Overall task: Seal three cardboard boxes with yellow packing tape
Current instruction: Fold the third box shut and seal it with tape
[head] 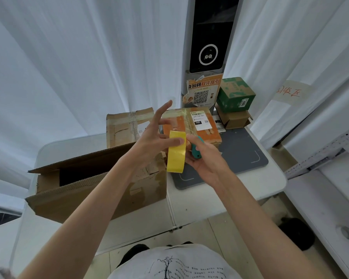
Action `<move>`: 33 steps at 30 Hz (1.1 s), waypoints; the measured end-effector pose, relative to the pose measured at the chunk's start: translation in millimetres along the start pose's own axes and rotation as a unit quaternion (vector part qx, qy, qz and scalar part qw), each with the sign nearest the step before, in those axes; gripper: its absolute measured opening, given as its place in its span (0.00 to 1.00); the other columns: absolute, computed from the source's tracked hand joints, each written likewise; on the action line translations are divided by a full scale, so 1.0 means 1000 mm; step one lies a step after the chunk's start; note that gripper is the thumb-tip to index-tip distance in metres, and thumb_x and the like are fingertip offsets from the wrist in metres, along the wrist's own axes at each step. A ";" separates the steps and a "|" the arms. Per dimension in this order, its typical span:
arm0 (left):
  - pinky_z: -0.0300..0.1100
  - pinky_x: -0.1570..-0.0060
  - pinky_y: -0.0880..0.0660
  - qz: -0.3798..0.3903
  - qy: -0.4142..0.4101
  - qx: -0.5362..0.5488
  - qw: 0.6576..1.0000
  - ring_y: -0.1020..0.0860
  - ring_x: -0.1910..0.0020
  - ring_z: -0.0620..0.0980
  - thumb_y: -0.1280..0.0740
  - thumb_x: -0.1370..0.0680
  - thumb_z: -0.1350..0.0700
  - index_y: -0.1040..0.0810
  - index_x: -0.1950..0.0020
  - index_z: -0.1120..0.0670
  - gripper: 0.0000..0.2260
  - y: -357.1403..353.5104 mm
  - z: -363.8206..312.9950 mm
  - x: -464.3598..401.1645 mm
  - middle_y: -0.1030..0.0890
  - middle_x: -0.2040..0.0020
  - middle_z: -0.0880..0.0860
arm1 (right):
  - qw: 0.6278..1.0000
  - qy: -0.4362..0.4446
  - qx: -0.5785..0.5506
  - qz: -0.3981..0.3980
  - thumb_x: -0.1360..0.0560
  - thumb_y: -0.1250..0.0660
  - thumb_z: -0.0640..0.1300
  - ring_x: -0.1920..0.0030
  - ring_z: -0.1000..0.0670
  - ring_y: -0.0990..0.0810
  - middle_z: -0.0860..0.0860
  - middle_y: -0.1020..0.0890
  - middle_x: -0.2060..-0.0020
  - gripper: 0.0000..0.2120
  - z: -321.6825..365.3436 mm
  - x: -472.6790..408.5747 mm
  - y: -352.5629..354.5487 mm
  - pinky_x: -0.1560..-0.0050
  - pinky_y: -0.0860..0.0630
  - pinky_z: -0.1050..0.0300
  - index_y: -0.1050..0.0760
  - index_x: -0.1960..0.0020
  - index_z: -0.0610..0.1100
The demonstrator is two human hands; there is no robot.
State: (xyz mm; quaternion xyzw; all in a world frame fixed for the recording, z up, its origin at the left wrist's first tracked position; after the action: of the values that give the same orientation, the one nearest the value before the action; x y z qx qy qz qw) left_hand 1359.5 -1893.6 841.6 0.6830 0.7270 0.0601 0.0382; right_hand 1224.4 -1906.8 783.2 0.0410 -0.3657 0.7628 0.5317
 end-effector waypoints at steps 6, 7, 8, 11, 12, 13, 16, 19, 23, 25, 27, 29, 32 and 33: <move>0.36 0.62 0.20 0.012 -0.037 -0.041 0.998 0.15 0.62 0.44 0.26 0.26 0.68 0.46 0.19 0.44 0.45 -0.006 -0.003 0.002 0.29 0.38 0.51 | 0.999 -0.009 -0.042 -0.011 0.24 0.28 0.37 0.47 0.45 0.16 0.44 0.16 0.49 0.14 -0.002 0.009 -0.007 0.44 0.17 0.47 0.23 0.39 0.43; 0.35 0.63 0.21 0.013 -0.041 -0.054 0.998 0.16 0.63 0.43 0.26 0.26 0.68 0.47 0.19 0.45 0.45 -0.007 -0.004 0.003 0.29 0.38 0.52 | 0.999 -0.013 -0.042 -0.021 0.24 0.28 0.36 0.47 0.45 0.16 0.43 0.16 0.49 0.15 -0.002 0.010 -0.006 0.44 0.17 0.47 0.23 0.38 0.41; 0.34 0.63 0.21 0.012 -0.044 -0.066 0.997 0.16 0.64 0.42 0.25 0.26 0.67 0.47 0.19 0.45 0.45 -0.006 -0.004 0.004 0.29 0.38 0.52 | 0.999 -0.016 -0.038 -0.034 0.25 0.27 0.34 0.47 0.45 0.16 0.42 0.17 0.49 0.16 -0.003 0.010 -0.004 0.45 0.17 0.47 0.24 0.38 0.39; 0.33 0.63 0.22 -0.018 -0.064 -0.106 0.992 0.17 0.63 0.40 0.23 0.26 0.54 0.46 0.20 0.42 0.42 0.003 -0.010 0.004 0.30 0.37 0.50 | 0.997 -0.003 -0.017 -0.069 0.25 0.28 0.33 0.51 0.47 0.16 0.43 0.17 0.52 0.12 -0.002 0.012 0.004 0.45 0.17 0.46 0.24 0.44 0.40; 0.32 0.61 0.22 -0.047 -0.077 -0.146 0.985 0.18 0.59 0.40 0.23 0.27 0.45 0.44 0.20 0.40 0.41 0.011 -0.014 0.003 0.32 0.36 0.50 | 0.997 0.006 -0.004 -0.079 0.25 0.27 0.34 0.52 0.47 0.16 0.44 0.17 0.52 0.11 -0.002 0.013 0.007 0.44 0.17 0.47 0.24 0.46 0.42; 0.31 0.59 0.22 -0.079 -0.091 -0.191 0.974 0.19 0.54 0.41 0.24 0.29 0.39 0.41 0.21 0.39 0.40 0.019 -0.018 0.002 0.33 0.35 0.51 | 0.996 0.019 0.013 -0.089 0.25 0.27 0.34 0.52 0.48 0.16 0.45 0.18 0.52 0.11 0.000 0.013 0.011 0.45 0.17 0.48 0.25 0.47 0.44; 0.29 0.51 0.27 -0.134 -0.130 -0.222 0.957 0.24 0.42 0.50 0.23 0.29 0.43 0.34 0.24 0.43 0.36 0.035 -0.029 -0.001 0.34 0.32 0.54 | 0.992 0.061 0.058 -0.094 0.25 0.26 0.36 0.50 0.48 0.17 0.47 0.18 0.51 0.11 0.007 0.016 0.016 0.47 0.17 0.50 0.25 0.48 0.46; 0.29 0.48 0.25 -0.078 -0.162 -0.215 0.960 0.21 0.40 0.48 0.21 0.27 0.57 0.43 0.21 0.41 0.43 0.022 -0.040 -0.003 0.34 0.27 0.54 | 0.986 0.089 0.109 -0.091 0.26 0.25 0.39 0.45 0.46 0.17 0.47 0.19 0.46 0.13 0.013 0.019 0.016 0.45 0.17 0.47 0.25 0.45 0.48; 0.31 0.48 0.22 0.010 -0.182 -0.248 0.951 0.23 0.35 0.46 0.23 0.26 0.63 0.53 0.18 0.44 0.48 -0.003 -0.047 -0.004 0.48 0.17 0.48 | 0.979 0.110 0.145 -0.092 0.27 0.23 0.43 0.42 0.44 0.17 0.46 0.19 0.43 0.19 0.018 0.022 0.013 0.41 0.18 0.41 0.25 0.38 0.47; 0.34 0.47 0.21 0.023 -0.194 -0.250 0.948 0.24 0.35 0.42 0.23 0.26 0.64 0.51 0.17 0.49 0.48 -0.009 -0.052 -0.003 0.53 0.20 0.37 | 0.977 0.116 0.155 -0.091 0.27 0.23 0.44 0.41 0.44 0.17 0.46 0.19 0.42 0.19 0.019 0.023 0.012 0.40 0.19 0.40 0.25 0.39 0.47; 0.35 0.48 0.20 0.026 -0.199 -0.254 0.946 0.20 0.41 0.42 0.23 0.27 0.65 0.55 0.18 0.46 0.51 -0.011 -0.055 -0.002 0.47 0.21 0.37 | 0.974 0.123 0.165 -0.090 0.28 0.23 0.45 0.41 0.44 0.18 0.47 0.19 0.43 0.18 0.020 0.024 0.012 0.39 0.20 0.40 0.25 0.41 0.49; 0.34 0.50 0.20 0.021 -0.205 -0.269 0.941 0.17 0.48 0.42 0.23 0.28 0.66 0.57 0.19 0.43 0.53 -0.012 -0.059 0.001 0.35 0.23 0.48 | 0.971 0.131 0.177 -0.092 0.28 0.23 0.46 0.41 0.44 0.18 0.47 0.20 0.43 0.16 0.021 0.025 0.012 0.39 0.20 0.40 0.25 0.45 0.52; 0.39 0.52 0.18 0.013 -0.226 -0.301 0.926 0.17 0.51 0.45 0.22 0.28 0.65 0.55 0.17 0.42 0.53 -0.015 -0.064 0.006 0.32 0.25 0.55 | 0.967 0.140 0.191 -0.096 0.28 0.23 0.46 0.41 0.44 0.19 0.48 0.20 0.45 0.15 0.023 0.028 0.011 0.39 0.20 0.40 0.26 0.48 0.54; 0.40 0.52 0.17 0.012 -0.233 -0.307 0.923 0.17 0.52 0.46 0.22 0.28 0.65 0.54 0.17 0.42 0.53 -0.017 -0.065 0.008 0.31 0.26 0.55 | 0.965 0.142 0.196 -0.098 0.28 0.23 0.46 0.41 0.44 0.19 0.49 0.21 0.45 0.15 0.023 0.029 0.011 0.39 0.20 0.40 0.26 0.47 0.53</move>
State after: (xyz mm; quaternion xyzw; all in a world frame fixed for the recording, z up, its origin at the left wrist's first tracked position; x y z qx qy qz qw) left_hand 1333.7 -1888.8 903.4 0.6413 0.6351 0.1204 0.4134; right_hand 1195.0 -1899.8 807.9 0.0714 -0.1239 0.7616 0.6321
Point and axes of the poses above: each hand's wrist, its own x-axis away from the middle knuckle, its own y-axis out of the back of the hand, z = x × y, the point moved 9 cm from there along -x, towards the middle knuckle
